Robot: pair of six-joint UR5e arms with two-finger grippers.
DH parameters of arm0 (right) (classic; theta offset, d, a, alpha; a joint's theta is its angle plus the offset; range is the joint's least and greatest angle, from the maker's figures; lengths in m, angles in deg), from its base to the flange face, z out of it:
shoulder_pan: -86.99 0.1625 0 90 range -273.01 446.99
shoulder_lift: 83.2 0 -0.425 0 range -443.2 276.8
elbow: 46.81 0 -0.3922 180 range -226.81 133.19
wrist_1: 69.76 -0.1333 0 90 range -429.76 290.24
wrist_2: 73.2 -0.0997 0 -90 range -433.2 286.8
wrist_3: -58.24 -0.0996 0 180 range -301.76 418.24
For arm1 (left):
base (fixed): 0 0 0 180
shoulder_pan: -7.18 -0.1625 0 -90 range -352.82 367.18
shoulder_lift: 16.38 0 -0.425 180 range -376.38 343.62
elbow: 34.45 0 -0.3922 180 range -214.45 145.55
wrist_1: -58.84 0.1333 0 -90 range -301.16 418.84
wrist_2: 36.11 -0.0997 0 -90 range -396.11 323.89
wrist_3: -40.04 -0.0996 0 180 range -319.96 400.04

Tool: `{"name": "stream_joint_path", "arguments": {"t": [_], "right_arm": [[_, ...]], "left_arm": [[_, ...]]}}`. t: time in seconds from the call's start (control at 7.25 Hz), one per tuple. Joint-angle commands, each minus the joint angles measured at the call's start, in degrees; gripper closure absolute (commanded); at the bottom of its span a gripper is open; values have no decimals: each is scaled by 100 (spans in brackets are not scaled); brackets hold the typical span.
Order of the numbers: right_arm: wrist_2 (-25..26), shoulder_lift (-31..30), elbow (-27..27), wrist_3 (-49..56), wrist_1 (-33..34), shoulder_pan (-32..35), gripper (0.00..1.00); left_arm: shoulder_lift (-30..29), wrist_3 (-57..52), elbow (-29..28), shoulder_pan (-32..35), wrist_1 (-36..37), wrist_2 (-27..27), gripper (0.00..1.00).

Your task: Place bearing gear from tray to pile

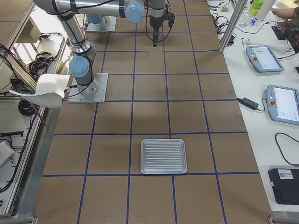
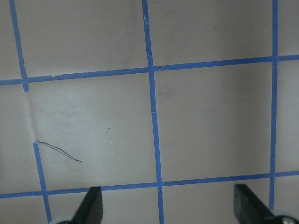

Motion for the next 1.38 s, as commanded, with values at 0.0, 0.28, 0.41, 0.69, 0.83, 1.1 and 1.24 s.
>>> {"name": "stream_joint_path", "arguments": {"t": [0.0, 0.28, 0.41, 0.69, 0.83, 1.1, 1.24], "right_arm": [[-7, 0, 2, -5, 13, 0, 0], [2, 0, 2, -5, 39, 0, 0], [-7, 0, 11, -5, 39, 0, 0], [-7, 0, 11, -5, 39, 0, 0], [2, 0, 11, 4, 30, 0, 0], [2, 0, 11, 13, 48, 0, 0], [2, 0, 11, 4, 39, 0, 0]], "left_arm": [[78, -2173, 314, -1484, -60, -293, 100], [61, -3471, 316, -2410, -33, -551, 100], [-61, -3745, 316, -2728, -24, -525, 100], [-71, -3836, 386, -2836, -33, -524, 100], [-89, -3827, 395, -2845, -33, -524, 91], [-98, -3923, 395, -2854, -41, -498, 9], [-98, -3933, 360, -2854, -42, -489, 4]]}}
